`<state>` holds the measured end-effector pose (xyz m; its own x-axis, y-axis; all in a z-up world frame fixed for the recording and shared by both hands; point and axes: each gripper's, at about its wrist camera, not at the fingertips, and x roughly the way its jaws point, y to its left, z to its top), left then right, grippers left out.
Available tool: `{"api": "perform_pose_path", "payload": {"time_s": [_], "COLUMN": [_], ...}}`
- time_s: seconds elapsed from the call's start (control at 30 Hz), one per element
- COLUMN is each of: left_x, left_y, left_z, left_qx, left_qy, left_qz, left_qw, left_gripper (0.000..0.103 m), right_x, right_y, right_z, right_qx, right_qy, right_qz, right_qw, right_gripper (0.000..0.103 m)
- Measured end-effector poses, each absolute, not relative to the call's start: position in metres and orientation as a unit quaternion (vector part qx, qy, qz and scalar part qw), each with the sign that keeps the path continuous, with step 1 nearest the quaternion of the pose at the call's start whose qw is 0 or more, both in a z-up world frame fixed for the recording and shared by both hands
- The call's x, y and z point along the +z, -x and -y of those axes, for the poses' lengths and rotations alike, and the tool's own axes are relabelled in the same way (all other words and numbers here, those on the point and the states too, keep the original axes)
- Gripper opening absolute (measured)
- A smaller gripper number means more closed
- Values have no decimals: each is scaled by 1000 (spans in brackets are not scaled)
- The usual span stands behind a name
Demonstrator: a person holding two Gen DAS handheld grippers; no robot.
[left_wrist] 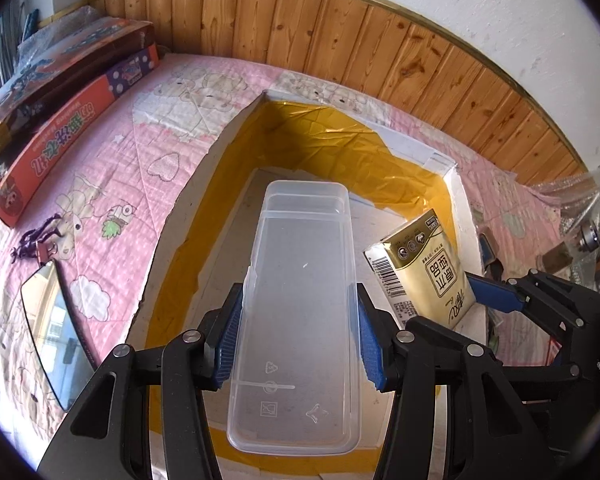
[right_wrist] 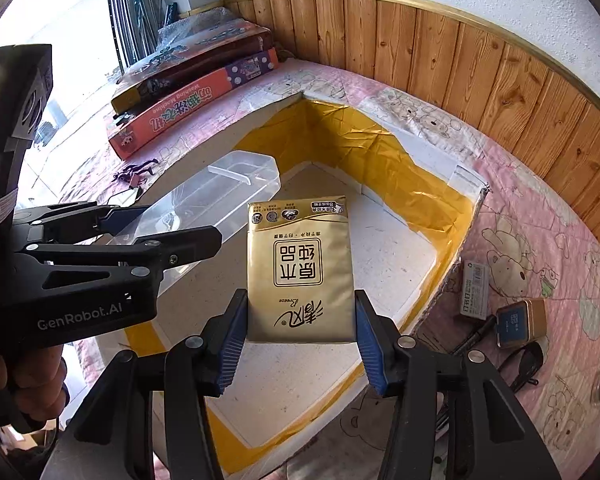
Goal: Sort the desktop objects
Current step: 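Carry the clear box and gold pack over the yellow-lined cardboard box with both tools, then open the right tool to drop the gold pack while the left tool releases the clear box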
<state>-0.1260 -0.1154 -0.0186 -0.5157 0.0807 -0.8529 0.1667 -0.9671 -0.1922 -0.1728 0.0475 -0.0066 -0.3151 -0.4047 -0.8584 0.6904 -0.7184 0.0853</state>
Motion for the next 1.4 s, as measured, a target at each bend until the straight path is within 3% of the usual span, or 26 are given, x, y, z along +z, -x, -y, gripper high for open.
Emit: {"api": "perform_pose_path", "payload": {"time_s": [1.4], "left_x": [-75], "left_y": [233], "left_z": [127], "left_qx": [-780], "left_qy": [-598], "left_qz": [-185], "left_qw": [14], "left_gripper": [55], "right_x": [-55], "right_y": [266], "right_z": [-9], "right_qx": [-772], "right_qy": [-504], "right_qz": [-244], "right_qw": [300], "right_gripper": [53]}}
